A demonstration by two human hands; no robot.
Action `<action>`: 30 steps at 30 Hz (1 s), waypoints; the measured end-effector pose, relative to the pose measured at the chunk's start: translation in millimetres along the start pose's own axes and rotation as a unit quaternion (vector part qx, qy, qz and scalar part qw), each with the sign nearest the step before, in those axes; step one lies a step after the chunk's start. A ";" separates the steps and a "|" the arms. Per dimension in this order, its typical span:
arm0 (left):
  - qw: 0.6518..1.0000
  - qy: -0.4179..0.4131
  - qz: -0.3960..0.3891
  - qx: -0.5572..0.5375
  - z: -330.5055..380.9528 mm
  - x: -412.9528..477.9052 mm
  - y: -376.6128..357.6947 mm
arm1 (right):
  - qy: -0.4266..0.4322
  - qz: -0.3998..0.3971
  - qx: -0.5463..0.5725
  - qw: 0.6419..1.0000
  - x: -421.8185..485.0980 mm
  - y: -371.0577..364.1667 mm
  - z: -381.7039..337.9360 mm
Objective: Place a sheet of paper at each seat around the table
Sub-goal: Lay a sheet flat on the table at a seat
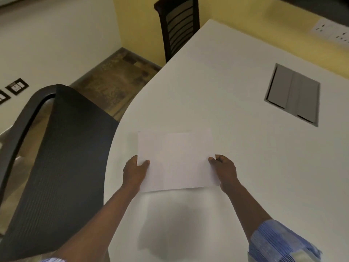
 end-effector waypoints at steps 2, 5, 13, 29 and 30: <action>0.999 -0.005 0.017 0.051 -7.8 10.2 -10.8 | -0.010 0.005 -0.018 1.000 15.4 -5.6 11.5; 0.980 -0.069 0.099 0.159 -19.9 16.2 -24.2 | -0.017 0.003 -0.039 0.999 31.6 -11.0 25.6; 0.843 -0.279 0.085 0.452 -58.4 25.1 -55.0 | 0.091 0.027 -0.196 0.976 35.6 -14.4 39.1; 0.825 -0.293 0.108 0.471 -62.5 26.8 -57.7 | 0.245 -0.125 -0.524 0.806 20.9 -13.2 91.0; 0.826 -0.292 0.107 0.470 -62.7 26.0 -58.1 | 0.245 -0.124 -0.514 0.813 19.5 -11.3 89.6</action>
Point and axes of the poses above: each hand's wrist, its own x-axis towards the middle knuckle, its own y-axis out of the back of the hand, z = x × y, the point moved 1 cm from there along x, towards the middle knuckle, and after that the axes turned 13 degrees about x, right-handed, at the moved point
